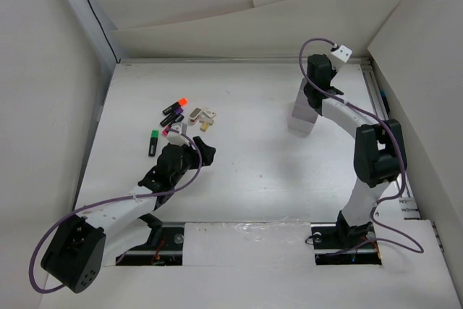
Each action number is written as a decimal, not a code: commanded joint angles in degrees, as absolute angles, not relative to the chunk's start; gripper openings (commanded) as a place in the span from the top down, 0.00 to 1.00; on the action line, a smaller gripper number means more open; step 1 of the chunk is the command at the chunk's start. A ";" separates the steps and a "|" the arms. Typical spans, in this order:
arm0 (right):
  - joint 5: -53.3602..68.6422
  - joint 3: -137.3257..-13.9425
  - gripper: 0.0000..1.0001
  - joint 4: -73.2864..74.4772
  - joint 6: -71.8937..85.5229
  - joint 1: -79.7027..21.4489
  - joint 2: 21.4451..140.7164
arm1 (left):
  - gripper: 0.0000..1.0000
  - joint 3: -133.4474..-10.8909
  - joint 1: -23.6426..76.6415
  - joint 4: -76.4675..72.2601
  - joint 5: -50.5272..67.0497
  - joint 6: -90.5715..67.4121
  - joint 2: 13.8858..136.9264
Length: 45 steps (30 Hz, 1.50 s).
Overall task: Sort the stationery into containers
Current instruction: Place the pen in the storage box, then pick up the pen from the center of the board.
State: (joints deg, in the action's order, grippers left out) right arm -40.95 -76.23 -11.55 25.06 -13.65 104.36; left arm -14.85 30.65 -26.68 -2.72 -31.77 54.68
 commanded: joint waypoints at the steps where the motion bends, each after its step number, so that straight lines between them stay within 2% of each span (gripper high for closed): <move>1: -44.21 -76.48 0.81 -13.10 24.17 -14.50 104.16 | 0.33 -15.29 30.76 -27.96 -5.62 -31.73 54.93; 3: -44.82 -75.42 0.66 -13.10 24.96 -15.64 102.76 | 0.33 -16.08 30.76 -25.51 -7.90 -32.43 54.93; 4: -44.82 -74.63 0.63 -13.10 25.48 -15.64 102.22 | 0.33 -16.08 30.76 -24.44 -8.87 -34.08 54.93; 11: -43.69 -72.25 0.40 -13.10 26.02 -17.40 96.78 | 0.35 -19.16 30.76 -15.57 -16.69 -38.84 50.72; 14: -42.98 -69.88 0.37 -11.78 27.85 -19.59 92.13 | 0.36 -22.23 30.76 -11.18 -20.73 -40.96 49.39; 16: -40.54 -67.86 0.37 -11.16 29.35 -21.52 89.14 | 0.36 -25.29 30.76 -9.06 -23.71 -41.57 49.39; 19: -34.23 -62.15 0.45 -10.11 32.60 -24.51 82.72 | 0.37 -28.47 29.72 -4.67 -27.33 -42.45 52.45; 20: -31.84 -59.18 0.51 -10.11 33.39 -25.30 81.31 | 0.37 -29.87 28.84 -4.14 -27.33 -42.45 53.69; 21: -29.64 -57.93 0.70 -9.59 34.27 -26.01 78.86 | 0.38 -30.67 27.61 -3.00 -26.72 -43.58 55.01; 23: -25.95 -55.21 0.94 -8.36 34.98 -28.55 76.91 | 0.40 -32.86 26.02 -1.68 -26.71 -44.12 59.14; 24: -24.88 -54.67 0.97 -7.65 35.59 -29.26 76.03 | 0.40 -33.57 26.02 -0.89 -27.59 -45.08 60.46; 26: -21.47 -54.67 0.97 -5.02 35.60 -31.10 73.75 | 0.45 -36.02 26.02 0.87 -30.22 -47.80 63.96; 28: -20.05 -54.14 0.95 -2.30 35.60 -32.25 71.73 | 0.47 -37.35 26.02 3.67 -32.51 -50.00 65.65; 32: -20.04 -52.39 0.83 -1.76 35.60 -34.54 68.91 | 0.47 -39.46 23.56 7.11 -37.17 -51.94 67.93; 38: -18.63 -50.54 0.69 -2.29 35.60 -34.54 67.15 | 0.47 -37.63 10.03 7.05 -27.17 -47.40 71.28; 45: -16.18 -48.26 0.66 -4.83 35.60 -34.01 65.04 | 0.42 -41.91 9.23 10.88 -29.87 -43.24 80.05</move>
State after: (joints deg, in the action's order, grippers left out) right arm -18.22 -48.84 -1.89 35.46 -34.20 66.98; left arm -38.59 9.04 7.25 -28.67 -46.04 77.21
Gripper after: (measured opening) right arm 0.334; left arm 0.575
